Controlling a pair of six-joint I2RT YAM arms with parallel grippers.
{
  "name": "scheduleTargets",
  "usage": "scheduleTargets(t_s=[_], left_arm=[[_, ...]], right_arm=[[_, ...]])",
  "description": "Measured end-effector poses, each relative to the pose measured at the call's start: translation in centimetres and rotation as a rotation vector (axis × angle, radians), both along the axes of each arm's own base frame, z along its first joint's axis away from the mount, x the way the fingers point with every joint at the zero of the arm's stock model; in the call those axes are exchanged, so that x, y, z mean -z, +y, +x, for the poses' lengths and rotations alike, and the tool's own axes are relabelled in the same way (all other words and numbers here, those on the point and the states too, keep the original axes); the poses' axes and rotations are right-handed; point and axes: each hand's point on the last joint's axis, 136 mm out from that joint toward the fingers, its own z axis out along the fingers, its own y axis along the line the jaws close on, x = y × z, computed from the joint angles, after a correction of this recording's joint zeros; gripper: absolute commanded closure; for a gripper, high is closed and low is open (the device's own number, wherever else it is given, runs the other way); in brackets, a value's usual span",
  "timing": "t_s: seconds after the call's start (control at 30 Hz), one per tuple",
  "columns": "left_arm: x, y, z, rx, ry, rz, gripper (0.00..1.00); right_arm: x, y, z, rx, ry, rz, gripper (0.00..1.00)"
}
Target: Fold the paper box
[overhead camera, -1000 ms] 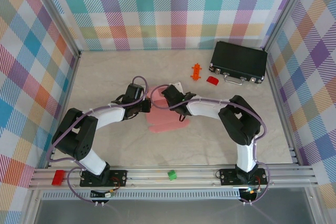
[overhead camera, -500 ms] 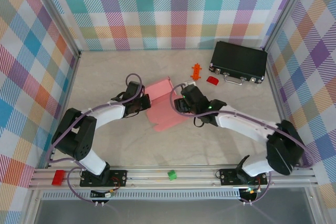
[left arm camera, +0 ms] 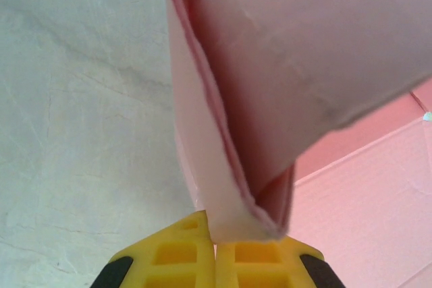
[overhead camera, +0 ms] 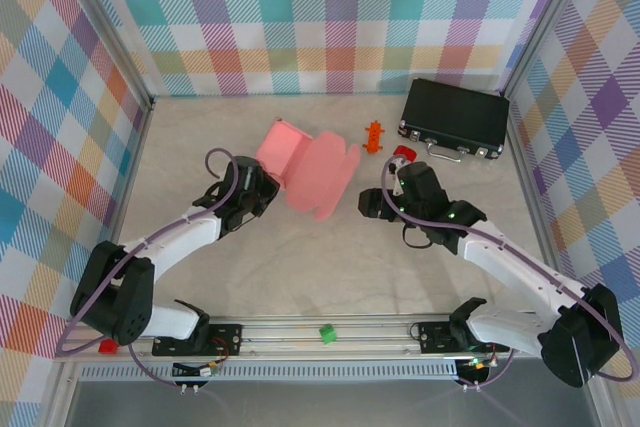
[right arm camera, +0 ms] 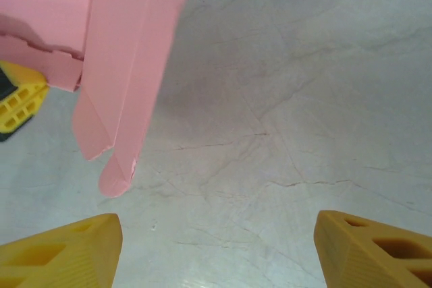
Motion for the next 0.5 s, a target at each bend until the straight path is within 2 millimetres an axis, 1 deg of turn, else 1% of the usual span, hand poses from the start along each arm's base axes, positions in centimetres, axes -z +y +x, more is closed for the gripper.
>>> scheduleTargets(t_s=[0.1,0.17,0.23,0.3,0.37,0.43,0.5], left_arm=[[1.0,0.1,-1.1,-0.069,0.057,-0.074,1.00],[1.8,0.1,-2.1,-0.117,0.099,-0.124,1.00],[2.1,0.0,-2.9,-0.155,0.130,-0.167,1.00],[2.0,-0.2,-3.4,-0.187,0.148,-0.211,1.00],[1.3,-0.5,-3.6,-0.216,0.153,-0.267,1.00],[0.7,-0.7,-3.8,-0.238,0.155,-0.312,1.00],[0.4,-0.8,-4.0,-0.254,0.160,-0.343,1.00]], right_arm=[[-0.2,0.3,0.0,-0.009,0.041,0.071,0.26],[-0.3,1.0,-0.2,-0.037,0.065,0.114,0.27],[0.0,1.7,-0.4,-0.063,0.096,0.139,0.29],[0.5,2.2,-0.3,-0.079,0.123,0.153,0.31],[0.9,2.8,-0.3,-0.097,0.149,0.169,0.33],[1.1,3.5,-0.1,-0.113,0.167,0.184,0.37],[0.9,4.1,0.2,-0.128,0.172,0.203,0.39]])
